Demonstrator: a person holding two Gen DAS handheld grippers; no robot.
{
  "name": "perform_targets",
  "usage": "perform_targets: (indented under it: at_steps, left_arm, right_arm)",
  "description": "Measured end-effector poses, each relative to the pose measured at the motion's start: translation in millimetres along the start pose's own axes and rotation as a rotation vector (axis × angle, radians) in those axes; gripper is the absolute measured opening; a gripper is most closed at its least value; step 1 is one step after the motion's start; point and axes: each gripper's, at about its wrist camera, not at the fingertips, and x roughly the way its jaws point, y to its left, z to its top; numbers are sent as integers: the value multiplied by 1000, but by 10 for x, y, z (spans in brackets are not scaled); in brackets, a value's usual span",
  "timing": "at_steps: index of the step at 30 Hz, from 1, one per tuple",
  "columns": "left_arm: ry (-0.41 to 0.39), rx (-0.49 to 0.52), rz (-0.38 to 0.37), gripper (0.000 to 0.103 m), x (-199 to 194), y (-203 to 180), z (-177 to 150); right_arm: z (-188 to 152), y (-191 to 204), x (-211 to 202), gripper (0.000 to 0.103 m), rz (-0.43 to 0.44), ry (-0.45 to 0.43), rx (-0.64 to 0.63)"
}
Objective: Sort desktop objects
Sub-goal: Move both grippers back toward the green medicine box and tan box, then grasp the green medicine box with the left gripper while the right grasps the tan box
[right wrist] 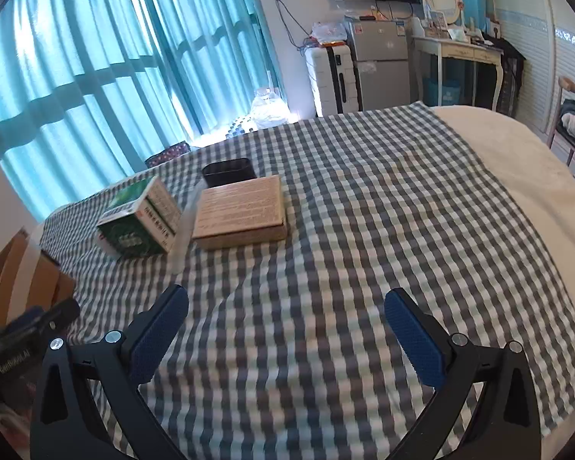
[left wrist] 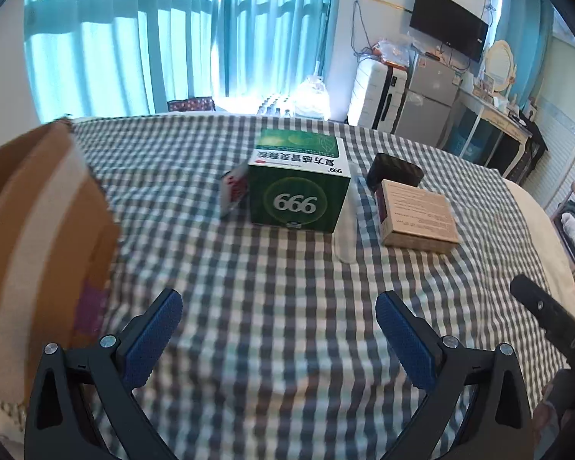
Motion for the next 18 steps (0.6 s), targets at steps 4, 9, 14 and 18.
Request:
perform_targets:
  at_steps: [4,9,14,18]
  left_arm:
    - [-4,11,17,103,282,-111,131]
    - [-50,30,37,103,470,-213,294]
    - [-59,23,37,103,726,-248,465]
    - [-59,0,30,103,909,-219,544]
  right_arm:
    - [187,16,379,103,-1,12,-31]
    - [331,55,875,102,28,59,-23]
    - [464,12,1149,102,159,73,82]
    - [455,28,1402,102,243,146,114]
